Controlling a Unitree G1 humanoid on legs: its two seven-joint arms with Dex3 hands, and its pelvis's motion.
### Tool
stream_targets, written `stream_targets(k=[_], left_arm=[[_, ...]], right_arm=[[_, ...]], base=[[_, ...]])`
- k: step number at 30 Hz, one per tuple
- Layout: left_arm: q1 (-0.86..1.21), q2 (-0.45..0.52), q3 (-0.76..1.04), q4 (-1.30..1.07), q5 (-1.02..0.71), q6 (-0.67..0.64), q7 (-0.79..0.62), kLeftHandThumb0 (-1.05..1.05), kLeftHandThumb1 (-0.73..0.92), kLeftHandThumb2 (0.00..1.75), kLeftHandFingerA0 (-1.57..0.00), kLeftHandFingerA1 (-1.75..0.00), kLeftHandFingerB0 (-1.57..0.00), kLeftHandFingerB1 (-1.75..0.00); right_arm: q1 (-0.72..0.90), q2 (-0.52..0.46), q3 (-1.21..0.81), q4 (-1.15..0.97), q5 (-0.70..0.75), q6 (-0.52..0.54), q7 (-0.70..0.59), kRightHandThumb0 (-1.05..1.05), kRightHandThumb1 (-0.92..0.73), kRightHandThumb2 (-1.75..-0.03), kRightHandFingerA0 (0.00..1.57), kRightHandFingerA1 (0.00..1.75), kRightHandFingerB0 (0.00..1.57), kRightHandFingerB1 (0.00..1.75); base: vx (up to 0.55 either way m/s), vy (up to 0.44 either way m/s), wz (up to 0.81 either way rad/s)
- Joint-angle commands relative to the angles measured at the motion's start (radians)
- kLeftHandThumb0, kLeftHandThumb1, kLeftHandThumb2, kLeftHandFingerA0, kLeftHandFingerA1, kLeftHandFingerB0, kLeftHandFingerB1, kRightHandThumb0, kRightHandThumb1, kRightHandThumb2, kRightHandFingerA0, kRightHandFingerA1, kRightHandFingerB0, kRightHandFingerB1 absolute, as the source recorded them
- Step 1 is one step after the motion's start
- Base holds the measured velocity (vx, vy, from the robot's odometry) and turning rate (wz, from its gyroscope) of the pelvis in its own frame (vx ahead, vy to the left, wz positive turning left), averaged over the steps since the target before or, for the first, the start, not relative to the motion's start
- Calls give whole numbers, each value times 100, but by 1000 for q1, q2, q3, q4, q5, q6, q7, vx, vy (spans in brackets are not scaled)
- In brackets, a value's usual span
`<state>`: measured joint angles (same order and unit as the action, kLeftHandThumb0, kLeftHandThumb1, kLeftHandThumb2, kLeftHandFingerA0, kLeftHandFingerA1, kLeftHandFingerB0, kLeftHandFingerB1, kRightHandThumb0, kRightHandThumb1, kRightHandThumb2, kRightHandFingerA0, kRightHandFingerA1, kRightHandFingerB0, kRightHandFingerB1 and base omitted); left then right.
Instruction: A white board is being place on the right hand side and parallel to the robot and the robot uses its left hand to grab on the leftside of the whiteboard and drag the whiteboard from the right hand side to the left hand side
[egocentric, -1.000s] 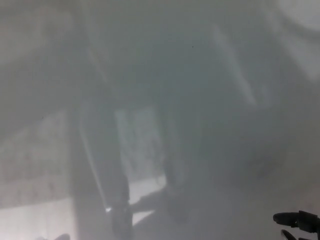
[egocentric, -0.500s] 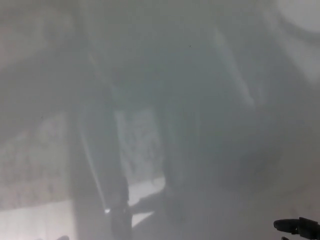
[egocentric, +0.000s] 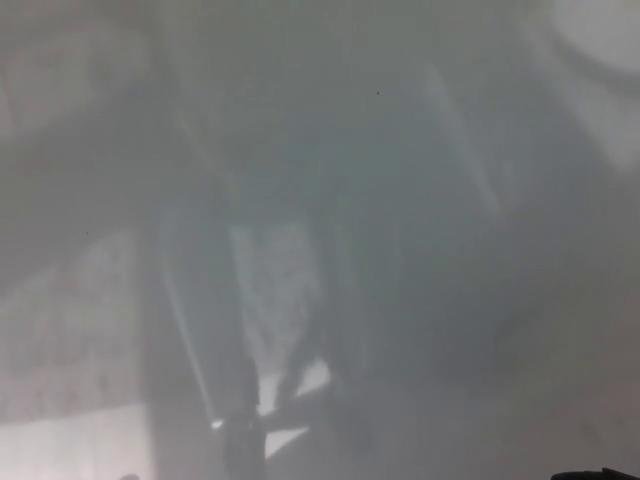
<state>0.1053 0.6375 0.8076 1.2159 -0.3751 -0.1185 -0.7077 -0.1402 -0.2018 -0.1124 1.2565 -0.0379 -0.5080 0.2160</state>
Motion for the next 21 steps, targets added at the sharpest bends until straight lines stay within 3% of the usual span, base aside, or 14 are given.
stream_targets(k=[1, 2, 3, 4, 5, 6, 7, 8, 11, 12, 13, 16, 20, 21], left_arm=[[45, -52, -42, -10, -2, -63, 0, -24, 48, 65, -10, -34, -4, -16], [45, -61, -58, -14, 8, -67, 8, -24, 50, 61, -9, -31, -10, -20], [44, -70, -75, -19, 14, -66, 18, -24, 50, 61, -9, -31, -10, -20], [45, -77, -93, -14, 24, -73, 24, -13, 54, 96, -1, -48, 0, -47], [40, -83, -121, -19, 40, -79, 45, -11, 57, 98, -1, -48, 0, -47], [32, -89, -133, -27, 39, -72, 57, -19, 57, 60, -14, -31, -10, -27], [30, -100, -150, -44, 40, -58, 67, -18, 59, 61, -17, -32, -11, -28], [35, -108, -172, -61, 49, -58, 76, -20, 62, 62, -15, -31, -10, -27], [36, -118, -258, -99, 99, -60, 96, -18, 64, 61, -21, -33, -8, -20], [36, -132, -304, -103, 128, -55, 111, -16, 71, 61, -45, -40, -4, -25], [27, -156, -335, -101, 141, -62, 147, -14, 70, 62, -51, -62, -8, -23], [32, -188, -364, -106, 133, -65, 179, -11, 71, 63, -33, -37, -8, -22], [28, -212, -403, -89, 154, -90, 244, -19, 71, 62, -44, -38, -12, -27], [36, -221, -411, -92, 161, -108, 270, -15, 70, 61, -35, -35, -16, -27]], right_arm=[[7, 1, -9, 1, 6, 8, -30, -43, -50, -90, 84, 74, 51, 58], [7, -1, -9, 1, 5, 8, -31, -41, -62, -59, 94, 66, 59, 42], [7, -5, -8, 2, 3, 8, -31, -41, -62, -59, 94, 66, 59, 42], [18, -6, -8, 2, 3, 6, -26, -45, -50, -90, 83, 75, 50, 58], [25, 0, -15, 0, 13, 8, -17, -47, -50, -89, 83, 75, 53, 58], [21, 4, -16, 4, 14, 7, -18, -48, -50, -89, 84, 75, 56, 59], [24, 2, -6, 4, 0, -1, -27, -52, -52, -89, 85, 73, 55, 58], [27, 2, -4, 4, -4, -7, -29, -46, -62, -60, 92, 64, 62, 44], [21, 6, -12, 6, 6, -11, -20, -46, -62, -60, 92, 64, 62, 44], [21, 6, -14, 2, 9, 8, -25, -50, -50, -89, 84, 73, 56, 59], [16, 5, -15, -1, 10, 12, -23, -49, -51, -88, 85, 74, 55, 58], [20, 2, -13, -2, 6, 14, -25, -43, -51, -90, 87, 75, 52, 58], [18, 3, -15, 1, 7, 15, -33, -47, -52, -89, 84, 74, 55, 58], [23, 5, -20, 1, 13, 14, -26, -45, -52, -89, 85, 74, 55, 58]], base=[[0, 0, 0], [0, 0, 0], [0, 0, 0], [0, 0, 0], [0, 0, 0], [0, 0, 0], [0, 0, 0], [0, 0, 0], [0, 0, 0], [0, 0, 0], [0, 0, 0], [0, 0, 0], [0, 0, 0], [0, 0, 0]])
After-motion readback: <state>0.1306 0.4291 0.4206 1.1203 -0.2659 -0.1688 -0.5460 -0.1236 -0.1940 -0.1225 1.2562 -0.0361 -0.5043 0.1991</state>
